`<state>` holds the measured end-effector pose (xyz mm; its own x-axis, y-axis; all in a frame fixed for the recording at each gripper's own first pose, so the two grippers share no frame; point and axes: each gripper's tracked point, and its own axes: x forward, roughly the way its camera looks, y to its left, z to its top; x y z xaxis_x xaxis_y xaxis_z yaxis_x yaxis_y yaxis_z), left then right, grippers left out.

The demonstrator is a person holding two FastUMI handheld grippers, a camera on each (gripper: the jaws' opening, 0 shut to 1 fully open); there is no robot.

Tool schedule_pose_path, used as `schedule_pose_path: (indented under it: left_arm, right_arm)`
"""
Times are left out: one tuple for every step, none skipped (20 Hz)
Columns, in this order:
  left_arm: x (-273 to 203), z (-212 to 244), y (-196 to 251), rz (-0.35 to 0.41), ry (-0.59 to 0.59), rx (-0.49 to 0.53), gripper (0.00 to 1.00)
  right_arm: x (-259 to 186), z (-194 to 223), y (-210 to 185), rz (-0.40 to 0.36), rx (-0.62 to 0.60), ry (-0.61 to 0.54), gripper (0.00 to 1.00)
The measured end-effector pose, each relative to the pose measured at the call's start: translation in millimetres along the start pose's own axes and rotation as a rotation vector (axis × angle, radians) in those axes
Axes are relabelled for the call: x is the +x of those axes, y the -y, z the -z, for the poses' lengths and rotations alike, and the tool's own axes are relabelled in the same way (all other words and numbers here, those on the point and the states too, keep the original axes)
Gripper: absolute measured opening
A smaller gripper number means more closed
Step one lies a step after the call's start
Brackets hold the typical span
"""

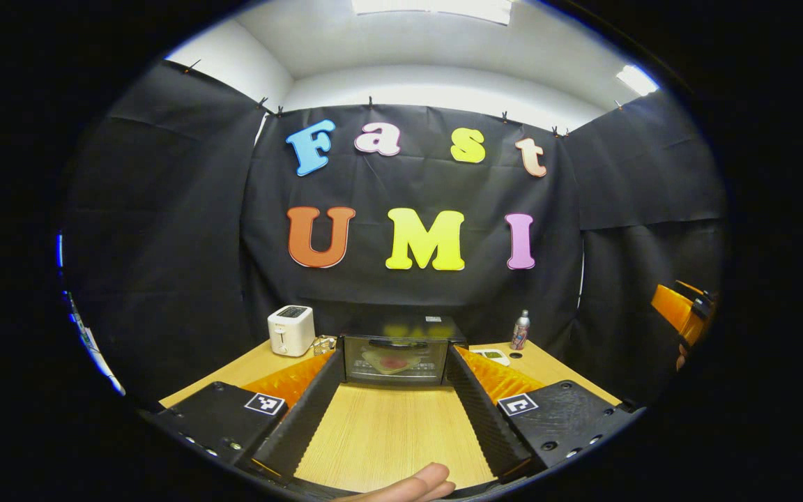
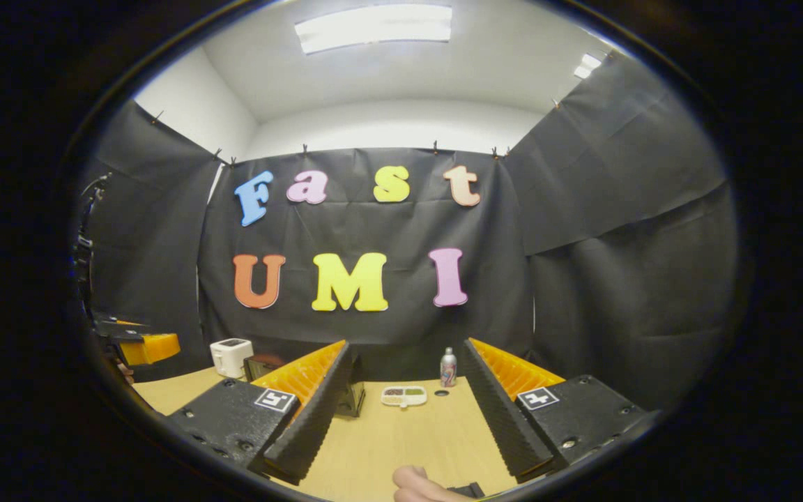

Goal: Open the electric oven with the left hand, put the food in, and close the electric oven.

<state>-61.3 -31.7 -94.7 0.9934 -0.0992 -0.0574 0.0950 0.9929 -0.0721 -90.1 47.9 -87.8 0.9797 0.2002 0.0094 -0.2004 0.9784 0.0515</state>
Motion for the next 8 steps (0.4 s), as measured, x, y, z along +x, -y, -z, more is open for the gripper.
schedule_pose_path:
  left_arm:
    - [-4.4,-2.5,-1.0,-0.01,0.014,0.027,0.95]
    - [-7.4,-4.7,-2.0,-0.018,0.023,0.054,0.95]
    - [-10.5,-6.0,-1.9,-0.027,0.028,0.07,0.95]
    - [-12.3,-8.1,-1.1,-0.028,0.03,0.074,0.95]
    - [-14.0,-10.2,2.9,-0.014,0.036,0.069,0.95]
    - [-14.6,-10.6,8.5,0.001,0.036,0.058,0.95]
    - [-14.3,-8.8,9.2,0.009,0.033,0.048,0.95]
    - [-13.3,-7.7,8.1,0.011,0.028,0.043,0.85]
  right_arm:
    - [0.6,3.7,1.3,-0.003,0.002,-0.02,0.96]
    - [1.9,7.8,1.8,-0.004,0.003,-0.042,0.96]
    - [3.4,11.4,0.8,-0.006,0.011,-0.061,0.96]
    - [3.4,12.7,0.0,-0.009,0.021,-0.071,1.0]
    - [3.3,12.7,0.1,-0.013,0.029,-0.073,1.0]
    - [2.5,10.7,1.0,-0.013,0.036,-0.071,0.96]
    - [3.2,10.7,2.0,-0.013,0.037,-0.07,0.96]
    - [2.2,10.9,4.0,-0.007,0.03,-0.071,0.96]
